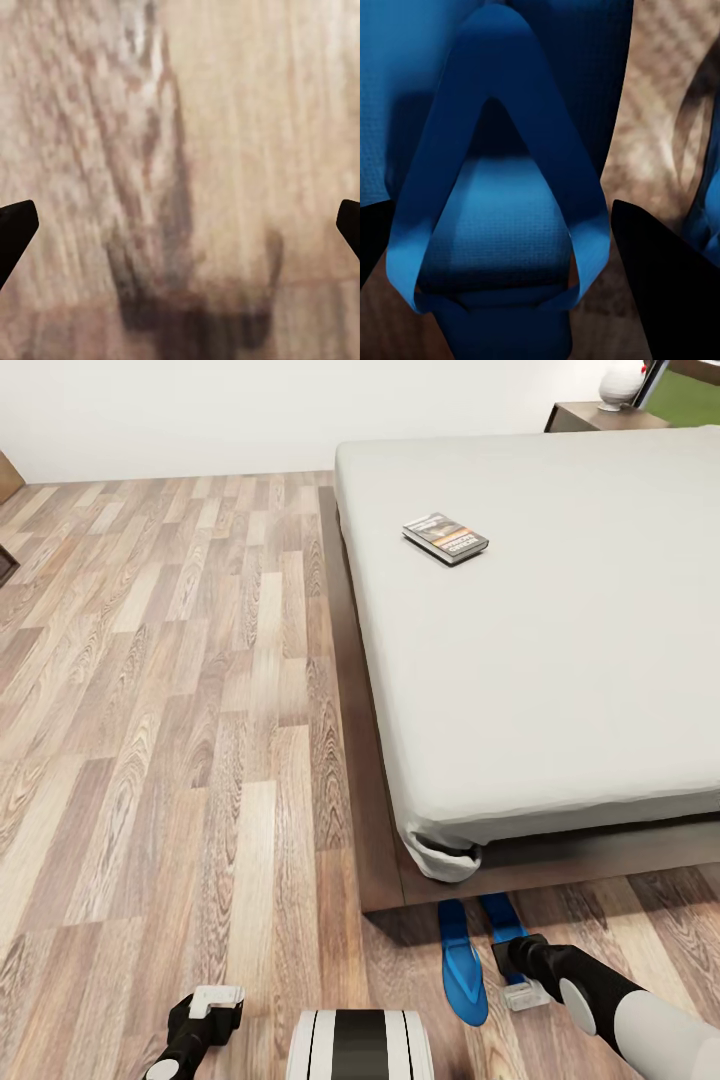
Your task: In the bedroom, move the book from the bed onto either nightstand, and place the two sandals side by side next to the bed.
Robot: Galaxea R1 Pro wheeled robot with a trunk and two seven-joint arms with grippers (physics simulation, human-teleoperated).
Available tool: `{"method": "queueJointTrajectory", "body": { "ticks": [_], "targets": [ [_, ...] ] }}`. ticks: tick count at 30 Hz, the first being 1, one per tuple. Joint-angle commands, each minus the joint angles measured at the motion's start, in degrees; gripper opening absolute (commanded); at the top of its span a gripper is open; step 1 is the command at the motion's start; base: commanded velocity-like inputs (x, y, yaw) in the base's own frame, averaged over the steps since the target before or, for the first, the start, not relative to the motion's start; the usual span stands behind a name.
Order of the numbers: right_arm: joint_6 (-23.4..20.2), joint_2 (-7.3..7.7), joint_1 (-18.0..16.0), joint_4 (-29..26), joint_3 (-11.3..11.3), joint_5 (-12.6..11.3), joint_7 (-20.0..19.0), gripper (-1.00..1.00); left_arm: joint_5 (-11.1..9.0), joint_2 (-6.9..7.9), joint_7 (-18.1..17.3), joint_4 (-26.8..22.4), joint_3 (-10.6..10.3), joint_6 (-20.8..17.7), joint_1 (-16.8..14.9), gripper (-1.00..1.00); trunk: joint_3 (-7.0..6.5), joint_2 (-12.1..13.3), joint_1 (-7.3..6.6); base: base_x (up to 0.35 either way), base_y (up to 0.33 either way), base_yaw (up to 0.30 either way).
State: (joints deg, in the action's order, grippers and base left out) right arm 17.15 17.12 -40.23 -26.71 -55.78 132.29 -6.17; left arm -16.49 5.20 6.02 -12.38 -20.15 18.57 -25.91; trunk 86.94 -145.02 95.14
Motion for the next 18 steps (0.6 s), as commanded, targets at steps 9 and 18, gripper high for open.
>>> {"method": "queueJointTrajectory", "body": {
  "ticks": [9, 18],
  "targets": [
    [0.3, -0.09, 0.0, -0.1, -0.2, 0.2, -0.2, -1.0, -0.4, 0.02, 0.3, 0.0, -0.5, 0.2, 0.0, 1.0, 0.03, 0.0, -0.01, 0.0, 0.0, 0.0],
    [0.3, -0.15, 0.0, -0.1, -0.2, 0.2, -0.2, -1.0, -0.4, 0.07, 0.3, 0.0, -0.5, 0.2, 0.0, 1.0, 0.03, 0.0, -0.01, 0.0, 0.0, 0.0]
  ]
}}
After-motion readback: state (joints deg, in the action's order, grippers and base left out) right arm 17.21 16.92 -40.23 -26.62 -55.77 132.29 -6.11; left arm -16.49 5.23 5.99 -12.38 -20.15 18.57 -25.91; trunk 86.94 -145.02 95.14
